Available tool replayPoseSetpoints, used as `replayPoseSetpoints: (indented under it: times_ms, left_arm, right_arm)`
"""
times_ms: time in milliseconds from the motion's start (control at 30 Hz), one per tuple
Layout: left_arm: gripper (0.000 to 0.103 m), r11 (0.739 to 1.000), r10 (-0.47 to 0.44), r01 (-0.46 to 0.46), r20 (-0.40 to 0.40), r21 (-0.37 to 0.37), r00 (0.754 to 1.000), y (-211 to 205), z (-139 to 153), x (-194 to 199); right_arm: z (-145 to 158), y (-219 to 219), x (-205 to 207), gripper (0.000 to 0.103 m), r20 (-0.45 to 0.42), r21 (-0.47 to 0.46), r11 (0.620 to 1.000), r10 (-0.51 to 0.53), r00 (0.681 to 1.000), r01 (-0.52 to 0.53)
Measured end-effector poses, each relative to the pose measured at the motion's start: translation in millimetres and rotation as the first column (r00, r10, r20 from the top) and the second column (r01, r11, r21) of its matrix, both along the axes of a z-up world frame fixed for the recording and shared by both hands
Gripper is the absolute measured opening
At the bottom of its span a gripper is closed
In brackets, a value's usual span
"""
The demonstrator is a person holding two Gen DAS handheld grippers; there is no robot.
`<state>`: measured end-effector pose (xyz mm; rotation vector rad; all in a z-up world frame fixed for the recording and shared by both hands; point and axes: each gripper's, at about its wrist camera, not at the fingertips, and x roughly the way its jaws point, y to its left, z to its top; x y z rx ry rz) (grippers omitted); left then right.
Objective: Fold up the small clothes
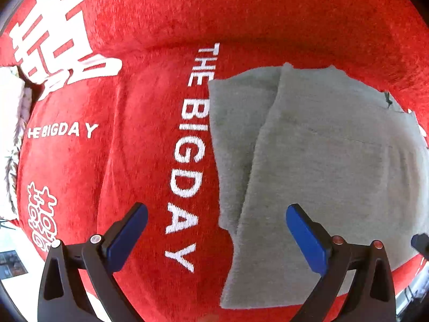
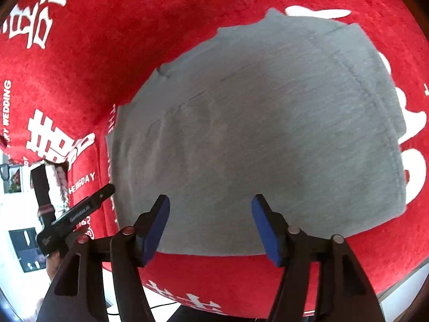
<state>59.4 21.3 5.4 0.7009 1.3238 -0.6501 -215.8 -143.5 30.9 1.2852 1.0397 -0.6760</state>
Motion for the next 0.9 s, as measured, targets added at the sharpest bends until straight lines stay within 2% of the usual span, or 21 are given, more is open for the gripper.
replayPoseSetpoints:
  times_ms: [200, 567, 767, 900]
  left_arm:
    - [0.103, 1.0, -0.031, 0.031, -0.048, -0.008, 0.998, 2.6, -6.2, 4.5]
    - [0.103, 0.998, -0.054, 0.051, -0.074, -0.048, 0.996, 10.2, -3.2, 12.2]
    - [0.103, 0.997, -0.019, 0.012, -0.089, -0.076, 0.996, 19.7, -4.6, 28.2]
    - [0.103, 0.998, -0.002, -0.002, -0.058, -0.064, 0.998, 27.7, -8.3, 43.8]
  right_arm:
    - [-8.7, 16.3, 16.0, 0.068, 0.009, 0.043, 0.999, 0.03, 1.0, -0.03]
    - [-17.3, 35.1, 38.0, 0.068, 0.026, 0.094, 0.995, 0.039, 0.999, -0.041]
    - [-18.7, 36.3, 59.1, 0.068, 0.043, 0.089, 0.994, 0.056, 0.997, -0.06]
    - [-19.9, 25.8, 88.2, 0.068, 0.066, 0.071, 0.995, 0.063, 0.996, -0.068]
